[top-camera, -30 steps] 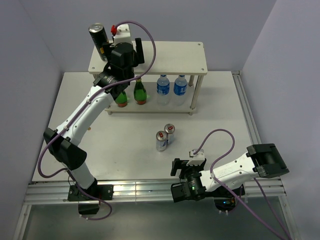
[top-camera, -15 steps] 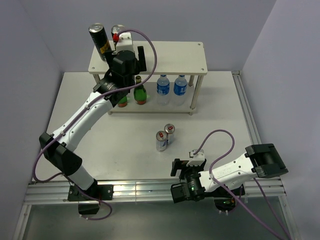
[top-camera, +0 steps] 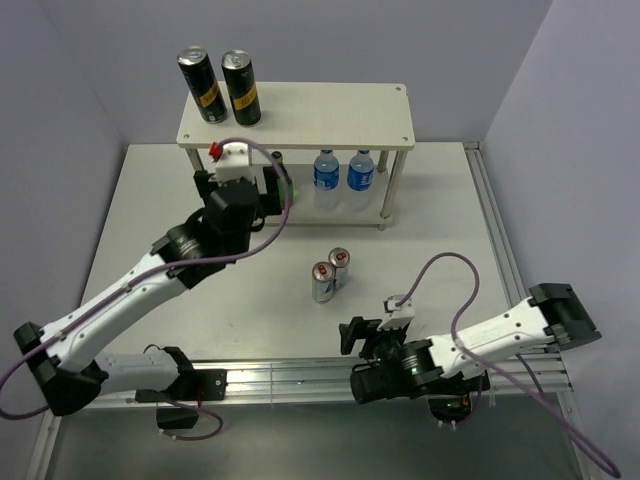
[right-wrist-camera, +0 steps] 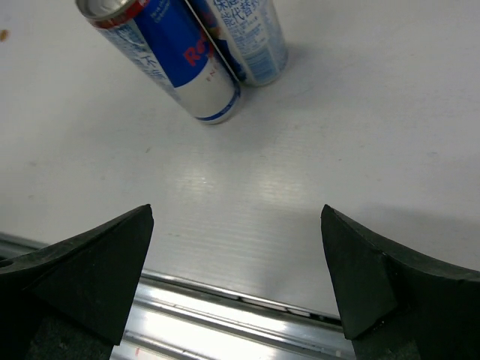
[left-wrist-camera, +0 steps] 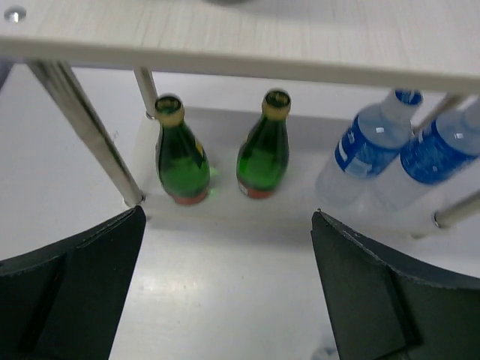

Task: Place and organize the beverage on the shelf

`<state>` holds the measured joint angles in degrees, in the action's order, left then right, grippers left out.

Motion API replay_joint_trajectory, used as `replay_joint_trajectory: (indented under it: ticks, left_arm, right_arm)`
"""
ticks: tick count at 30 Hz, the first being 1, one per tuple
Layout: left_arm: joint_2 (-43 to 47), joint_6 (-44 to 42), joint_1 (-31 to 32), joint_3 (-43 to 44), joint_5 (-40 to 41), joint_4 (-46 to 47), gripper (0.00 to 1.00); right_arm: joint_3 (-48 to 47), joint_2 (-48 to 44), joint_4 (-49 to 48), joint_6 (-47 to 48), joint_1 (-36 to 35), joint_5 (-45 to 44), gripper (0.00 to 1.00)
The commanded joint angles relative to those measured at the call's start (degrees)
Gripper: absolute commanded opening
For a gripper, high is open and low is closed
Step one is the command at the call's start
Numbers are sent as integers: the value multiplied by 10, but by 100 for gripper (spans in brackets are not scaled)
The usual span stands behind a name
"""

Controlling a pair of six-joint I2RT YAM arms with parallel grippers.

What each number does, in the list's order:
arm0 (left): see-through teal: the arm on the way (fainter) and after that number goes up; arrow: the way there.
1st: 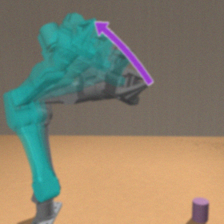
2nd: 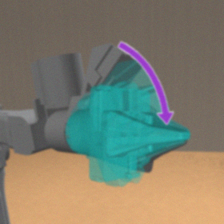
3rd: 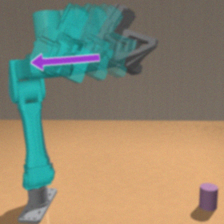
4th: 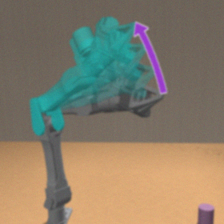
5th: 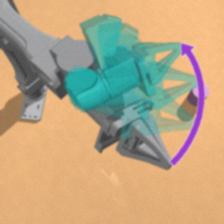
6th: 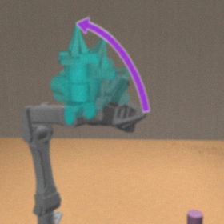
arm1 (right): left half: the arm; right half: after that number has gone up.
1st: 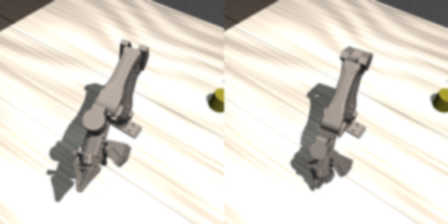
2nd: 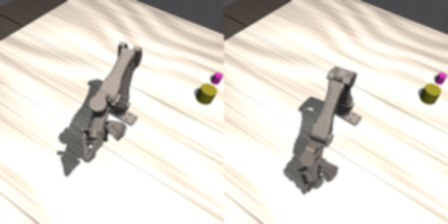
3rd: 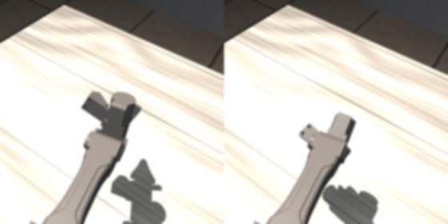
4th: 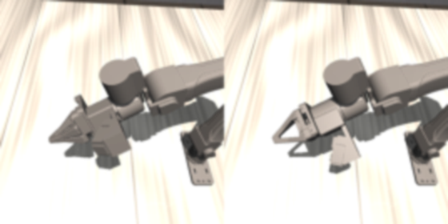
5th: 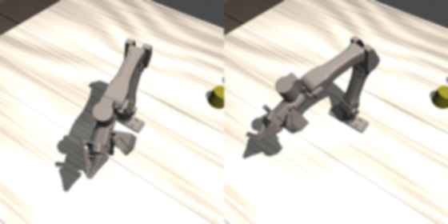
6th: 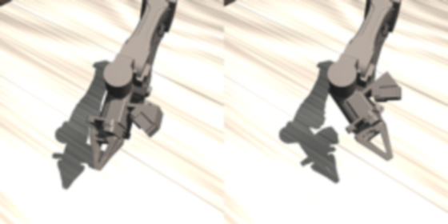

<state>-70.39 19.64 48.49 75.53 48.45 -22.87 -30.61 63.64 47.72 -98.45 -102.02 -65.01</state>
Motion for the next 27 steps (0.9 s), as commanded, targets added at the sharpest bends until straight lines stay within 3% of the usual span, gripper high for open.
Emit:
replay_joint_trajectory:
  ticks: [1, 6, 12, 19, 21, 27]
  left_arm:
    - [71, 82, 32, -69, -15, -45, 99]
    - [118, 173, 142, -186, -31, -55, 99]
    - [134, 272, 273, -318, -27, -7, 99]
    - [76, 212, 283, -430, -78, 222, 99]
    - [24, 190, 282, -426, -84, 288, 99]
    - [-118, 139, 268, -377, -88, 367, 99]
  right_arm:
    - [39, -91, -94, 99, -2, -30, 100]
    - [53, -159, -48, 79, 10, -34, 100]
    - [37, -155, -11, 57, 13, -34, 100]
    - [7, -123, 20, 40, 12, -37, 100]
    - [6, -123, 20, 40, 12, -35, 100]
    - [11, -127, 39, 14, 12, -27, 100]
